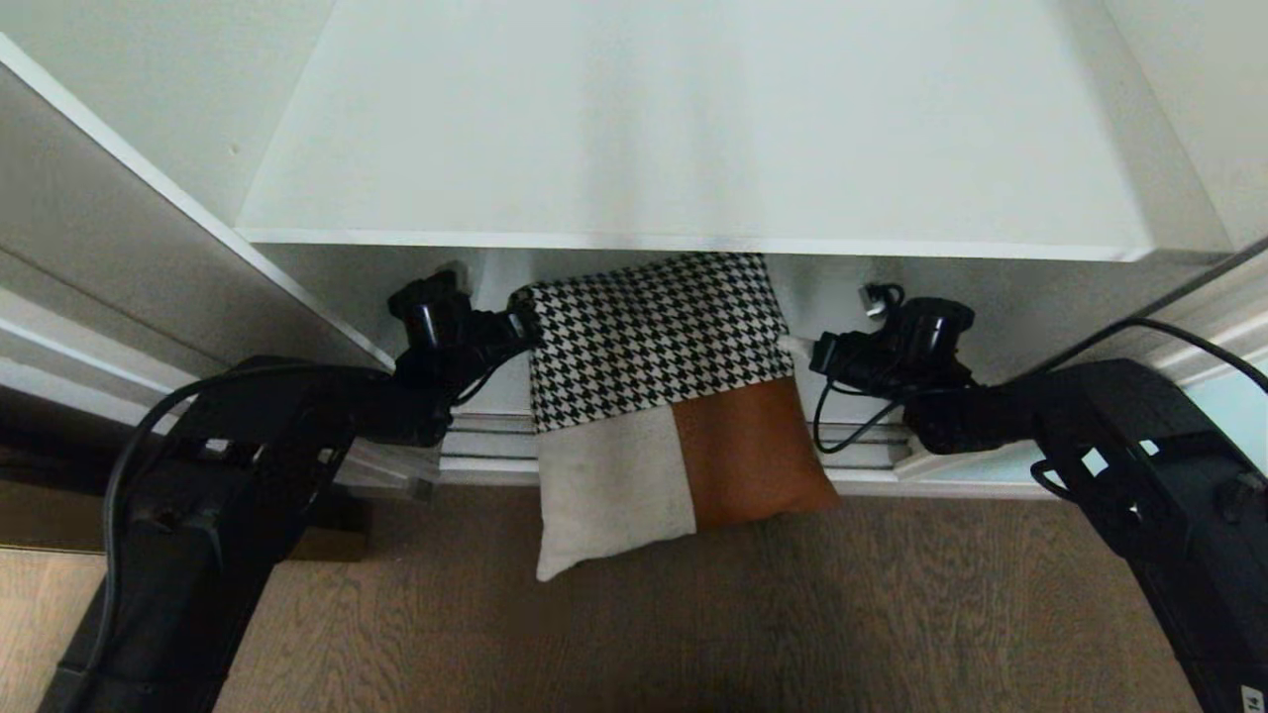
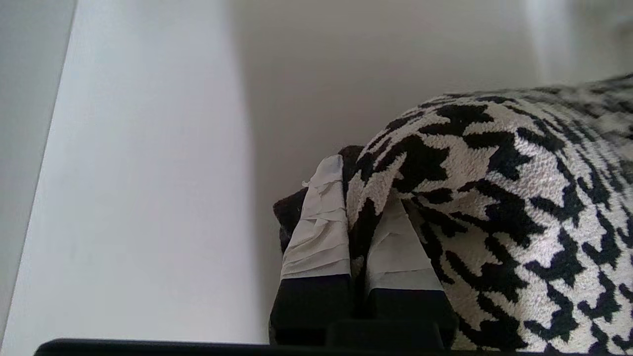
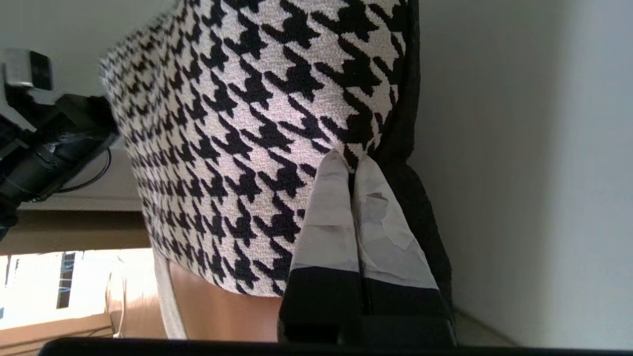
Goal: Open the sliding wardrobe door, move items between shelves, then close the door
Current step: Place the pillow on the lower shelf
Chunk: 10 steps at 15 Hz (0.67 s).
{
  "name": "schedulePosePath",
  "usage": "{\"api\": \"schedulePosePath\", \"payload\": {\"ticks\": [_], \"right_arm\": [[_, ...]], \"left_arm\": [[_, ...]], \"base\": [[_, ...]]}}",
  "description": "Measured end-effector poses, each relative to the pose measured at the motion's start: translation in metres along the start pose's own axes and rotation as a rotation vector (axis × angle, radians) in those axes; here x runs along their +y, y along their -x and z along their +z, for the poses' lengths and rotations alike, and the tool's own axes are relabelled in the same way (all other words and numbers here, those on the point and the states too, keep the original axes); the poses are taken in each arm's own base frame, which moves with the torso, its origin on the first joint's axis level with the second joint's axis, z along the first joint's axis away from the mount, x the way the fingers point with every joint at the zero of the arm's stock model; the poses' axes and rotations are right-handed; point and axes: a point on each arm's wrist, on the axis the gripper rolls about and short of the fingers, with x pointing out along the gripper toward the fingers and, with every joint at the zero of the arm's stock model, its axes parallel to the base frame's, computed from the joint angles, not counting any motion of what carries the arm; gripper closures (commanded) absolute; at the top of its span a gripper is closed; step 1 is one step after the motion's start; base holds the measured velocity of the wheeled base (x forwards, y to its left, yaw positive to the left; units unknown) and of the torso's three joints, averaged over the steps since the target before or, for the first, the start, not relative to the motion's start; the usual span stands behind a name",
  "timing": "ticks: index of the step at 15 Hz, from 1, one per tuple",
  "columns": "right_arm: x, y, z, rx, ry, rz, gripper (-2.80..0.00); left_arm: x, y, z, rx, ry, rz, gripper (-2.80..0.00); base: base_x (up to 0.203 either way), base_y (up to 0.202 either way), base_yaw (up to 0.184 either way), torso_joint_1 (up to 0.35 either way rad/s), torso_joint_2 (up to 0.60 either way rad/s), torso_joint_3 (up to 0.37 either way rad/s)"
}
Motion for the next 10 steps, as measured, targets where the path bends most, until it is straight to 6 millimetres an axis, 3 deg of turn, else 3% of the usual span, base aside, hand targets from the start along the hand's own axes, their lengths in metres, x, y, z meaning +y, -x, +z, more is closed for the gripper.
{"api": "schedulePosePath", "payload": {"ticks": [3,10], "right_arm": [[-0.001,0.0,-0.001,0.002,-0.002,-0.002,0.0],[-0.004,-0.002,-0.008,-0.003,0.002,0.002,0.0]], "left_arm": [[-0.002,0.0,0.006,-0.055,-0.013,0.019,0.0],[-0.008,0.004,0.023,0.032,-0.007,0.093,0.0]], "base": [[0.0,0.0,0.0,0.0,0.0,0.0],[0.0,0.0,0.0,0.0,0.0,0.0]]}}
